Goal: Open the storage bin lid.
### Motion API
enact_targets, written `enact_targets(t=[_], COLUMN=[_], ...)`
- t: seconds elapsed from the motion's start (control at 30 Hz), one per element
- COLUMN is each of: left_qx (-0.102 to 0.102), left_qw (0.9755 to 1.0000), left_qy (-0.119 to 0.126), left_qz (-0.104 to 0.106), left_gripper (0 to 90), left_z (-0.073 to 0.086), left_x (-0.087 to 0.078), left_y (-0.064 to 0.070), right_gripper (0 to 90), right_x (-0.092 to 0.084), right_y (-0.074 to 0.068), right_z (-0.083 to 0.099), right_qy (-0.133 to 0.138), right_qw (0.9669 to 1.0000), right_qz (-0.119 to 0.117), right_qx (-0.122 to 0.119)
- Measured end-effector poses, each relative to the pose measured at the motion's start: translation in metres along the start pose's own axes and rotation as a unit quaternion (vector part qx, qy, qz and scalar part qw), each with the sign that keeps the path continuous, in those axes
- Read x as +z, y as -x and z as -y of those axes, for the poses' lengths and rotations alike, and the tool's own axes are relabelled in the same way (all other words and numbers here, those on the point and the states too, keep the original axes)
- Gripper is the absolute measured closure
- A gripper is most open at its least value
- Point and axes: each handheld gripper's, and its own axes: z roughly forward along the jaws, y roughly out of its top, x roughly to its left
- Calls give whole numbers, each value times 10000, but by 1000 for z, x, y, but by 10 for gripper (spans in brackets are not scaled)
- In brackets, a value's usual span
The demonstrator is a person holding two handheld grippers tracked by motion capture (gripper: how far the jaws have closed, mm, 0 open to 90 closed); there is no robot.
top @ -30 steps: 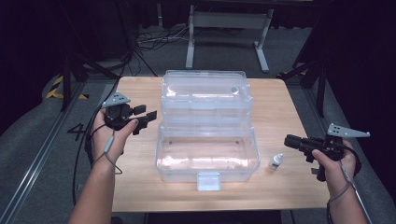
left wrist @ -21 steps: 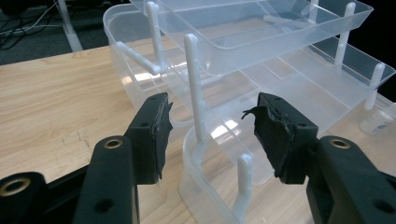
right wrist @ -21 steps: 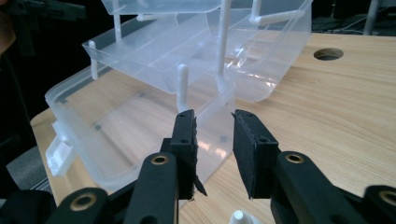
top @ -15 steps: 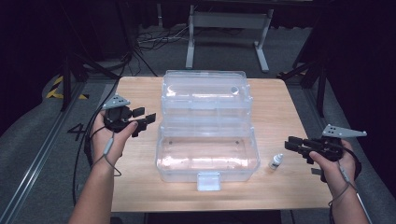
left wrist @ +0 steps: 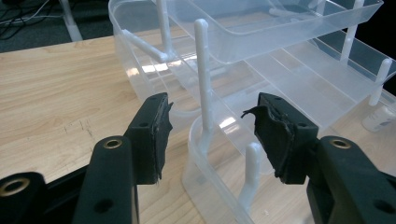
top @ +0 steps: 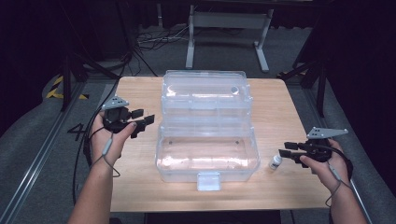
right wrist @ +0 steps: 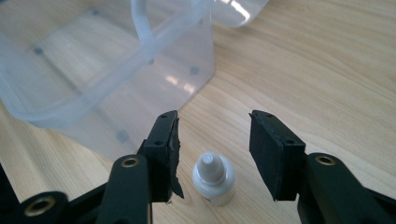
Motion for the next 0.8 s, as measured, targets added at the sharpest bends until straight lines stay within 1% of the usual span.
enact_targets(t=[0.03,0.1,0.3,0.47,0.6,0.67,0.73,0.8], left_qx=[-3,-16,-25,-68,-80,-101,-115,-110], left_qw=[10000,10000,10000,10000,9999,9999,9998,9998], left_qy=[-4,-6,-25,-31,-97,-78,-86,-104], left_qz=[4,1,-10,-33,-77,-66,-102,-116], left_gripper=[461,461,460,461,460,460,460,460], left_z=[0,0,2,4,7,8,10,11], left_x=[0,0,-1,-5,-8,-9,-11,-12], left_y=[0,0,0,-1,-1,-2,-2,-3], right_gripper=[530,530,543,560,579,592,618,640], right_x=[2,3,9,15,19,21,22,23], right_y=[0,0,-1,-3,-3,-3,-3,-4], right_z=[0,1,3,1,-1,-2,-3,-5], right_qy=[-78,-127,-453,-801,-1103,-1164,-1239,-1321], right_qw=[10000,9999,9989,9962,9929,9921,9910,9900], right_qz=[3,8,18,93,104,95,71,48], right_qx=[-27,-37,-137,-325,-435,-468,-500,-484])
